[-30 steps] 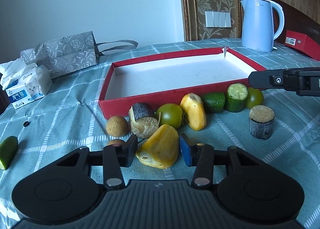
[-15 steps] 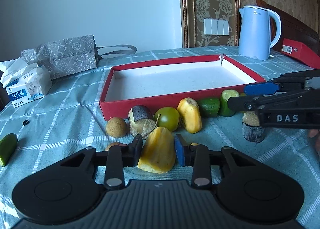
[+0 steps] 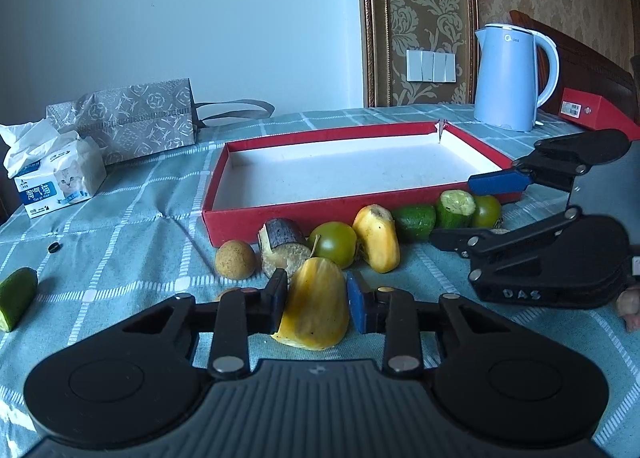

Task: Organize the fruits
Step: 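Grasp a green cucumber slice with the right gripper while the left gripper grasps a yellow fruit piece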

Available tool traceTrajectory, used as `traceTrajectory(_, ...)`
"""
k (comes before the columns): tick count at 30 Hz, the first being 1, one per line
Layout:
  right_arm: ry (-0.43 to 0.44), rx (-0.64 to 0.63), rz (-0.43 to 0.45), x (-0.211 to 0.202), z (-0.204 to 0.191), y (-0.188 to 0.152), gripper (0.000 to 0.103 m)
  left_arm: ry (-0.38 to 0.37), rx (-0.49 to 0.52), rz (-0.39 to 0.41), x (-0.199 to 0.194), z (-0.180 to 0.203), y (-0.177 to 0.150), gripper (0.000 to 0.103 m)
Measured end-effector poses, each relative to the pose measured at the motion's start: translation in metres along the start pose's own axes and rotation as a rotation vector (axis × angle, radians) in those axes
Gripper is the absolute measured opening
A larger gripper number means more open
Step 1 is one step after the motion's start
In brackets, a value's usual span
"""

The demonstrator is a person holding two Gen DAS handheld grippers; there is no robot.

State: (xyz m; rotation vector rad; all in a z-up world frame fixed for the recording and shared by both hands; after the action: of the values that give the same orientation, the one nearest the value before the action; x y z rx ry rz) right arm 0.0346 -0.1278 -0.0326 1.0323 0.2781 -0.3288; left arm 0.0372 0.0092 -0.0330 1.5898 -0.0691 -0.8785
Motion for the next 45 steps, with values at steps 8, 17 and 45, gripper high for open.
traceTrajectory(8,0.009,-0.016,-0.013,0.005,0.0,0.001,0.043,-0.012,-0.011,0.024,-0.005,0.0,0.0,0.03)
traceTrajectory(17,0.051,-0.038,-0.067,0.011,0.012,0.003,0.047,-0.025,-0.042,0.03,-0.006,-0.002,0.0,0.03)
traceTrajectory(45,0.188,-0.232,-0.186,0.023,0.004,0.022,0.032,-0.018,-0.076,0.051,-0.008,-0.005,0.001,0.031)
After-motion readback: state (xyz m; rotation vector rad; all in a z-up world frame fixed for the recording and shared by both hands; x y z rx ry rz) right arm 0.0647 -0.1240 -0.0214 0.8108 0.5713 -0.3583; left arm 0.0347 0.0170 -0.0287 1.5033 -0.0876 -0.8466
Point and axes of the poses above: each gripper's, at about its wrist camera, not at the fingertips, and x roughly the way its jaws point, z to its right, y to its top, the point moved 6 cm from there along x, roughly the way its jaws point, and after that the axes turned 13 degrees about -y, right-handed, at the moved point
